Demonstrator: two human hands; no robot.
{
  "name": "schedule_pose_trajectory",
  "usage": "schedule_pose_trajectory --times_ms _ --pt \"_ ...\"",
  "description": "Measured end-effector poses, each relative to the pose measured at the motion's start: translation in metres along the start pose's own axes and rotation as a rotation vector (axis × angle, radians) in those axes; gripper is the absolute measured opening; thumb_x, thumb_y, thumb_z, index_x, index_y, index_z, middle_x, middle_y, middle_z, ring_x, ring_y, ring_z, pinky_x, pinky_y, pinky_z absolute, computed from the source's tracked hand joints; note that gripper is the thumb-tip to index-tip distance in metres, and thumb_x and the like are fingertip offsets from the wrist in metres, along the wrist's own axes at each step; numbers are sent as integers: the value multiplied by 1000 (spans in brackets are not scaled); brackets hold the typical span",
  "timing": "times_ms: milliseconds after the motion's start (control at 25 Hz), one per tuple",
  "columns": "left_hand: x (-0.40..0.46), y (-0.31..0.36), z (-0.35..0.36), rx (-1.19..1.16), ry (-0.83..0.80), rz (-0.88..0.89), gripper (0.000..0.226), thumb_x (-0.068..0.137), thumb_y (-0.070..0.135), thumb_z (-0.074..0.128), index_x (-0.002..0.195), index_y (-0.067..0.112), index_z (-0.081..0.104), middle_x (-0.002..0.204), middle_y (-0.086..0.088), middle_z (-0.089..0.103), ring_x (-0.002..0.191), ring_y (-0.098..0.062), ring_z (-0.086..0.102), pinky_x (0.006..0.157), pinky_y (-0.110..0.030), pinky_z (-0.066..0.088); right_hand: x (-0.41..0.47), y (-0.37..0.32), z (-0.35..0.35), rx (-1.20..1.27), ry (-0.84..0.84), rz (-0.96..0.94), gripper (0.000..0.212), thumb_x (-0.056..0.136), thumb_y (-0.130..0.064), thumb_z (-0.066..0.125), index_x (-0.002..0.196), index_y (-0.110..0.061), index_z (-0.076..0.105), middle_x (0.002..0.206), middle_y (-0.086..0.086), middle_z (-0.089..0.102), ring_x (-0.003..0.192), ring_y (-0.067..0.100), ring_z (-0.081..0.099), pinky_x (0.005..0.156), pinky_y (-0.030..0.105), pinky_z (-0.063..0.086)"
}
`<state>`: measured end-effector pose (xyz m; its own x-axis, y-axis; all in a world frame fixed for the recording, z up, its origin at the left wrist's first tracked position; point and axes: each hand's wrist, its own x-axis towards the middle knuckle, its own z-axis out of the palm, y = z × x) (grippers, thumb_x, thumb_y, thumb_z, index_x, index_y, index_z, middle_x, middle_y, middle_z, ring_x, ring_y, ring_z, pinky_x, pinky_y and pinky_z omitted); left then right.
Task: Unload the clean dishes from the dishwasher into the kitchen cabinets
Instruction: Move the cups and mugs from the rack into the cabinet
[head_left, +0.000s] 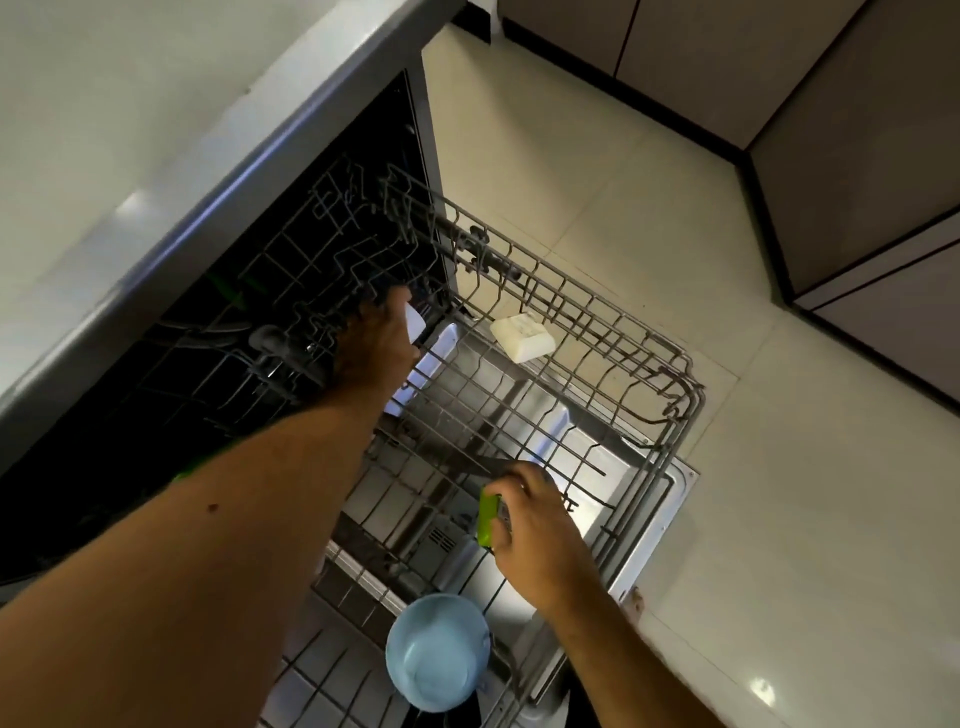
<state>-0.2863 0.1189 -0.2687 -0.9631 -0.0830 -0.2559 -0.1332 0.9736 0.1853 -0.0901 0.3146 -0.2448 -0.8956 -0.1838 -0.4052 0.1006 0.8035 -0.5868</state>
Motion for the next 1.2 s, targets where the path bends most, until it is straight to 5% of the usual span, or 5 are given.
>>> schedule_pose_trajectory --times_ms 320,520,800,960,1200 --pt "-98 5 -32 -590 219 -292 95 84 29 72 155 21 9 152 -17 27 131 -37 41 100 -47 46 -10 -6 -1 -25 47 -5 39 93 -20 61 131 -25 53 145 -3 36 133 15 38 101 25 46" --pt "-206 -10 -38 -758 244 -419 70 65 15 78 128 15 47 117 -6 51 102 -27 57 84 -33 49 -27 -25 2 -70 114 -50 33 92 -18 62 124 -23 58 141 -2 38 132 17 36 97 28 51" --pt "-313 -31 -25 -1035 41 -553 72 59 16 91 113 30 45 100 8 64 88 -5 65 73 -26 55 -62 -40 38 -171 24 -50 37 89 -20 63 126 -21 61 140 3 46 130 23 41 99 33 49" --pt "-329 -34 -24 -990 45 -531 69 60 14 91 105 34 42 97 12 63 84 3 63 65 -14 46 -84 -47 48 -253 -259 -124 61 83 -43 64 139 -32 43 144 -2 36 126 21 38 97 34 47" --pt "-330 -38 -21 -1019 96 -475 71 62 14 90 110 32 41 101 15 58 88 3 61 66 -10 46 -96 -52 85 -585 -542 -95 97 84 -22 72 151 -43 5 162 8 -8 136 44 26 106 50 39"
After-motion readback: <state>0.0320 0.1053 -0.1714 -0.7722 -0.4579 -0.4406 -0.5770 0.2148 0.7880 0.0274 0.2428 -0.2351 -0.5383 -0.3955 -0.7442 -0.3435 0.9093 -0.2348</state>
